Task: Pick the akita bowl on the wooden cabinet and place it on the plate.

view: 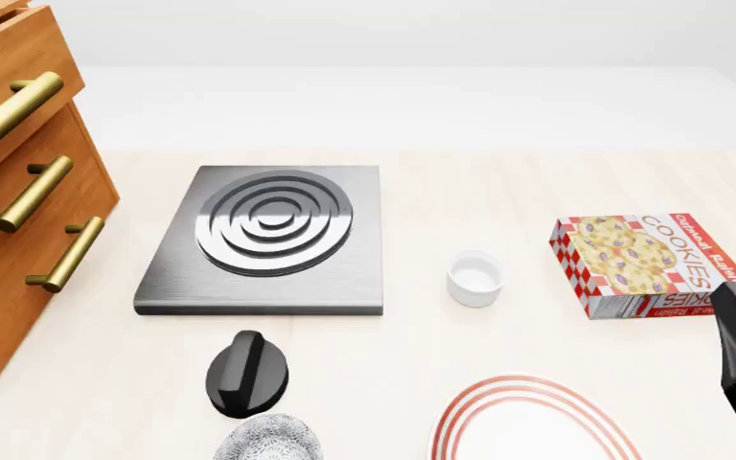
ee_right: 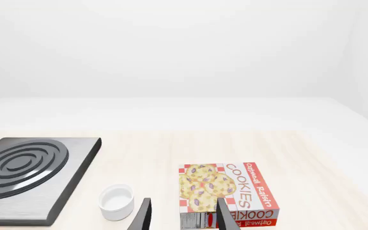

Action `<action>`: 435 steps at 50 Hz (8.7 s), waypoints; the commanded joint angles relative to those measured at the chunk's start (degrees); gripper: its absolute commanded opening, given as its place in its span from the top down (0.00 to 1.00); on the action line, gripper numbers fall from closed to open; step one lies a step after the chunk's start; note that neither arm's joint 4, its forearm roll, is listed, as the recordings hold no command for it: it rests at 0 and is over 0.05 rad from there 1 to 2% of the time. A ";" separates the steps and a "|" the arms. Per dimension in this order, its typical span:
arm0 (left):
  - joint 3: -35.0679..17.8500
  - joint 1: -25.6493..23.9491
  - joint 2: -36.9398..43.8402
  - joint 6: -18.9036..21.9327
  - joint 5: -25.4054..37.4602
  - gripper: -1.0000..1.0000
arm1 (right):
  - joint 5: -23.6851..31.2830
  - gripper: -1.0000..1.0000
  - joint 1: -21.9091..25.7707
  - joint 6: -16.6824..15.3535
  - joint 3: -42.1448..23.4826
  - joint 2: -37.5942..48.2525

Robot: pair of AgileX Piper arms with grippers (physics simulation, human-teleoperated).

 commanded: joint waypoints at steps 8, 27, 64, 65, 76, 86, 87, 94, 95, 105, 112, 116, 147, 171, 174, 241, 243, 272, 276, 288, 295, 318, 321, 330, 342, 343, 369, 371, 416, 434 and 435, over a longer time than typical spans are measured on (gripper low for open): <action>6.42 -3.41 -3.13 -4.32 -3.60 1.00 | 0.01 0.00 0.00 0.01 0.00 0.00; 12.00 -6.04 -5.39 -8.57 -6.16 1.00 | 0.01 0.00 0.00 0.00 0.00 0.00; 17.35 -11.55 -6.58 -8.55 -7.34 1.00 | 0.01 0.00 -0.01 0.00 0.00 0.00; 17.37 -12.06 -6.54 -8.19 -7.14 1.00 | 0.00 0.00 0.01 0.00 0.00 0.00; 18.41 -13.61 -6.61 -7.38 -6.73 1.00 | 0.01 0.00 0.00 0.01 0.00 0.00; 19.55 -15.68 -6.37 -6.31 -6.46 1.00 | 0.01 0.00 0.00 0.01 0.00 0.00; 19.64 -15.83 -6.33 -6.02 -6.35 1.00 | 0.00 0.00 0.00 0.00 0.00 0.00; 19.82 -16.48 -6.20 -4.82 -5.51 1.00 | -0.01 0.00 -0.01 -0.02 0.00 0.00; 19.97 -16.79 -6.20 -4.66 -5.39 1.00 | 0.01 0.00 -0.02 0.01 0.00 0.00; 19.93 -17.57 -6.32 -3.18 -3.99 1.00 | 0.00 0.00 -0.01 0.01 0.00 0.00; 20.69 -18.22 -6.30 -2.21 -3.68 1.00 | 0.01 0.00 0.00 0.01 0.00 0.00; 21.00 -18.90 -6.14 -1.74 -3.47 1.00 | 0.00 0.00 0.00 0.01 0.00 0.00; 21.90 -24.50 -4.07 0.28 -2.76 1.00 | -0.01 0.00 0.01 -0.01 0.00 0.00; 23.75 -29.12 -2.89 -0.76 -4.22 1.00 | 0.01 0.00 0.01 -0.01 0.00 0.00; 24.07 -29.49 -2.73 -0.66 -4.19 1.00 | 0.00 0.00 0.01 -0.01 0.00 0.00; 29.24 -37.61 4.06 -3.49 -9.53 1.00 | 0.03 0.00 -0.01 0.02 0.00 0.00; 29.21 -37.82 4.30 -3.58 -9.70 1.00 | 0.01 0.00 0.00 0.01 0.00 0.00; 32.04 -41.55 7.06 -5.65 -12.62 1.00 | 0.01 0.00 0.00 0.01 0.00 0.00; 32.26 -41.45 7.26 -5.67 -12.77 1.00 | -0.01 0.00 0.00 -0.01 0.00 0.00; 33.79 -41.14 8.03 -6.75 -14.24 1.00 | 0.01 0.00 0.00 -0.01 0.00 0.00; 34.62 -41.21 9.08 -6.96 -15.10 1.00 | -0.01 0.00 0.01 0.00 0.00 0.00; 36.20 -43.52 11.34 -8.78 -17.22 1.00 | 0.00 0.00 0.01 0.01 0.00 0.00; 36.46 -43.63 11.77 -8.97 -17.70 1.00 | 0.00 0.00 0.00 0.00 0.00 0.00; 36.79 -44.05 13.18 -9.28 -18.49 1.00 | 0.00 0.00 0.00 0.00 0.00 0.00; 37.27 -43.54 15.30 -8.83 -19.21 1.00 | 0.00 0.00 0.00 0.01 0.00 0.00; 37.16 -43.63 15.39 -8.83 -19.21 1.00 | 0.00 0.00 -0.01 0.01 0.00 0.00; 37.42 -44.26 19.15 -10.12 -21.50 1.00 | 0.00 0.00 -0.01 0.00 0.00 0.00; 37.42 -44.35 19.58 -10.24 -21.78 1.00 | 0.00 0.00 0.01 -0.01 0.00 0.00; 38.39 -46.10 23.53 -12.09 -25.59 1.00 | 0.00 0.00 0.01 0.00 0.00 0.00; 38.20 -46.35 25.08 -12.21 -26.51 1.00 | 0.01 0.00 0.00 0.00 0.00 0.00; 38.14 -46.39 25.10 -12.21 -26.52 1.00 | -0.01 0.00 0.00 0.01 0.00 0.00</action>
